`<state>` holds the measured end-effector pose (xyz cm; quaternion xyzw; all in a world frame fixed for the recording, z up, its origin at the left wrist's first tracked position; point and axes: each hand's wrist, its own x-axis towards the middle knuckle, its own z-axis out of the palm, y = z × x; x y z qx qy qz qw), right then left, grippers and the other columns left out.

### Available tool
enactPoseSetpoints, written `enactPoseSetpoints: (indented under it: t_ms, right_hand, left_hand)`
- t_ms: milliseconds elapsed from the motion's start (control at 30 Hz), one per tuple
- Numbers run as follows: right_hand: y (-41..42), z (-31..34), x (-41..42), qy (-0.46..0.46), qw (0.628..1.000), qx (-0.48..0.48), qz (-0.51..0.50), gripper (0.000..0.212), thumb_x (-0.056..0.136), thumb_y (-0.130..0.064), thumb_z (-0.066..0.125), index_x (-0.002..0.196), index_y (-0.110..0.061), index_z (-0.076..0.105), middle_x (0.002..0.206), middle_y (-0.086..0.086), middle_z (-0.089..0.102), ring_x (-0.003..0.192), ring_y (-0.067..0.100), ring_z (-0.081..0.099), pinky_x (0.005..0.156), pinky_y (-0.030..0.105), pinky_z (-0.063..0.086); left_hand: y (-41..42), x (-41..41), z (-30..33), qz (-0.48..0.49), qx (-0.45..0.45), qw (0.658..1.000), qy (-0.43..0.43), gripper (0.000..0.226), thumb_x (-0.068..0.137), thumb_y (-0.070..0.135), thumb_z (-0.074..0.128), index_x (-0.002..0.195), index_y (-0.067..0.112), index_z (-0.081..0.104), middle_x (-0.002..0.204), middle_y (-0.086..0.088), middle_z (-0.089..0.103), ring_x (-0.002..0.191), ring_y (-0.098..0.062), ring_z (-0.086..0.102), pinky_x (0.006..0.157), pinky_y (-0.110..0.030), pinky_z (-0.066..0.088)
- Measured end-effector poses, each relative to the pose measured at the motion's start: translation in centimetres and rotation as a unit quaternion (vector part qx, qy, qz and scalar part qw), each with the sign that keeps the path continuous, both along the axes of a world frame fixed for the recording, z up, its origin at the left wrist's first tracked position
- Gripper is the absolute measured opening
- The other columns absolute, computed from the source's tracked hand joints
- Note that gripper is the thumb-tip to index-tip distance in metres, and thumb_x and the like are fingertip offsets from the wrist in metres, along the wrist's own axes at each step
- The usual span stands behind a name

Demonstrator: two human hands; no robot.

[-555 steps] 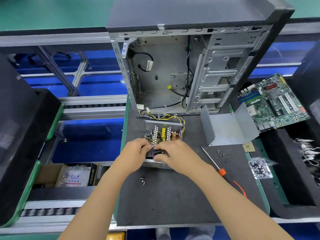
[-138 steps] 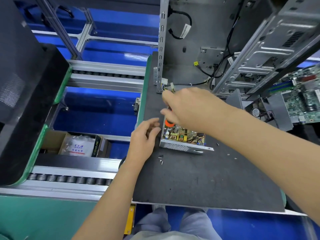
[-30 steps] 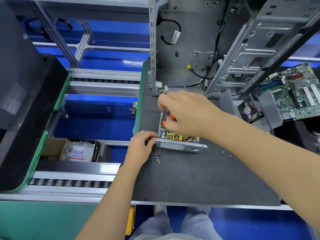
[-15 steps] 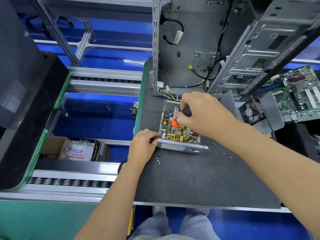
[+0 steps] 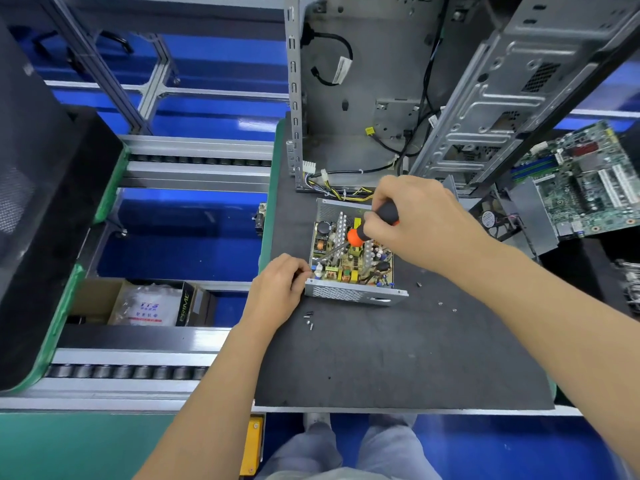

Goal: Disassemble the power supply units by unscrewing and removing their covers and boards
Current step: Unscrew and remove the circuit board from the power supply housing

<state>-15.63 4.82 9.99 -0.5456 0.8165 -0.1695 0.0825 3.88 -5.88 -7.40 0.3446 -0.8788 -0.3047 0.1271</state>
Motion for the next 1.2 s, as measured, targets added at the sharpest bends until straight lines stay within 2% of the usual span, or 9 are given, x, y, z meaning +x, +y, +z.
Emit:
enactPoseSetpoints:
  t_ms: [100, 233, 433, 567, 633, 767, 867, 1000, 1200]
  right_hand:
    - [0.2, 0.0, -0.5, -0.01, 1.0, -0.006, -0.009, 0.015, 0.086, -0.037, 0.059, 0.084, -0.023, 0.055, 0.083, -0.005, 0.058, 0.082, 0.021, 0.054, 0.071, 0.035, 0.046]
    - [0.4, -0.1, -1.3, -0.038, 0.998, -0.033, -0.033, 0.014, 0.086, -0.038, 0.059, 0.082, -0.025, 0.056, 0.08, -0.009, 0.06, 0.079, 0.017, 0.055, 0.067, 0.033, 0.044]
    - [0.5, -0.5, -2.2, -0.043, 0.995, -0.068, -0.064, 0.015, 0.084, -0.04, 0.061, 0.078, -0.027, 0.057, 0.072, -0.012, 0.057, 0.072, 0.007, 0.053, 0.061, 0.029, 0.037]
    - [0.2, -0.5, -2.7, -0.034, 0.991, -0.102, -0.08, 0.015, 0.084, -0.037, 0.064, 0.079, -0.024, 0.058, 0.071, -0.011, 0.058, 0.071, 0.011, 0.054, 0.063, 0.029, 0.04]
    - [-0.2, -0.4, -2.8, -0.033, 0.99, -0.115, -0.074, 0.017, 0.084, -0.037, 0.066, 0.08, -0.023, 0.058, 0.072, -0.009, 0.059, 0.072, 0.015, 0.054, 0.066, 0.033, 0.044]
    - [-1.9, 0.0, -2.5, -0.01, 0.995, -0.092, -0.034, 0.022, 0.083, -0.042, 0.068, 0.085, -0.023, 0.058, 0.075, -0.009, 0.057, 0.074, 0.017, 0.053, 0.07, 0.036, 0.046]
    - [-3.8, 0.3, -2.4, 0.006, 0.998, -0.066, -0.006, 0.027, 0.082, -0.042, 0.072, 0.089, -0.02, 0.058, 0.077, -0.006, 0.057, 0.077, 0.02, 0.054, 0.069, 0.036, 0.045]
    - [-6.1, 0.4, -2.4, 0.034, 0.998, -0.026, 0.038, 0.026, 0.083, -0.039, 0.073, 0.089, -0.02, 0.056, 0.071, -0.012, 0.05, 0.075, 0.021, 0.053, 0.068, 0.032, 0.039]
    - [-7.6, 0.5, -2.9, 0.012, 0.998, -0.043, 0.052, 0.025, 0.082, -0.039, 0.072, 0.085, -0.022, 0.054, 0.068, -0.015, 0.05, 0.072, 0.018, 0.052, 0.062, 0.03, 0.038]
  left_hand:
    - [-0.4, 0.0, 0.1, 0.039, 0.05, 0.998, 0.004, 0.004, 0.095, 0.027, 0.066, 0.092, 0.026, 0.064, 0.084, 0.016, 0.054, 0.075, -0.005, 0.052, 0.066, -0.026, 0.041]
    - [0.0, 1.4, 0.1, 0.074, 0.076, 0.993, 0.042, 0.013, 0.084, 0.016, 0.075, 0.081, 0.025, 0.065, 0.072, 0.013, 0.059, 0.069, -0.011, 0.057, 0.063, -0.028, 0.049]
    - [1.0, 2.9, 0.0, -0.017, 0.049, 0.999, -0.009, 0.026, 0.081, 0.012, 0.075, 0.081, 0.033, 0.061, 0.078, 0.018, 0.057, 0.074, -0.007, 0.056, 0.069, -0.029, 0.051]
    - [-0.5, 3.5, 0.7, -0.021, 0.133, 0.991, -0.015, 0.044, 0.085, 0.004, 0.067, 0.088, 0.048, 0.059, 0.082, 0.026, 0.063, 0.075, 0.004, 0.057, 0.069, -0.007, 0.042]
    - [-1.3, 3.2, 1.1, 0.028, 0.156, 0.987, 0.025, 0.041, 0.09, 0.003, 0.061, 0.095, 0.043, 0.065, 0.089, 0.03, 0.066, 0.078, 0.008, 0.059, 0.07, -0.003, 0.042]
    - [-2.7, -0.9, 2.0, 0.106, 0.18, 0.973, 0.094, 0.023, 0.097, 0.014, 0.064, 0.114, 0.027, 0.07, 0.101, 0.017, 0.071, 0.091, 0.007, 0.063, 0.084, -0.01, 0.05]
    - [-2.8, -4.2, 2.1, 0.092, 0.208, 0.971, 0.068, 0.035, 0.094, 0.023, 0.07, 0.128, 0.02, 0.065, 0.109, 0.009, 0.068, 0.091, 0.002, 0.062, 0.086, -0.017, 0.05]
    - [-1.5, -4.8, 1.3, 0.148, 0.243, 0.952, 0.112, 0.036, 0.091, 0.02, 0.074, 0.126, 0.017, 0.067, 0.108, 0.009, 0.067, 0.087, 0.011, 0.061, 0.08, -0.012, 0.052]
    - [-2.0, -4.8, 1.0, 0.138, 0.247, 0.954, 0.1, 0.056, 0.085, 0.033, 0.079, 0.136, 0.019, 0.06, 0.114, 0.008, 0.065, 0.092, 0.001, 0.061, 0.076, -0.001, 0.042]
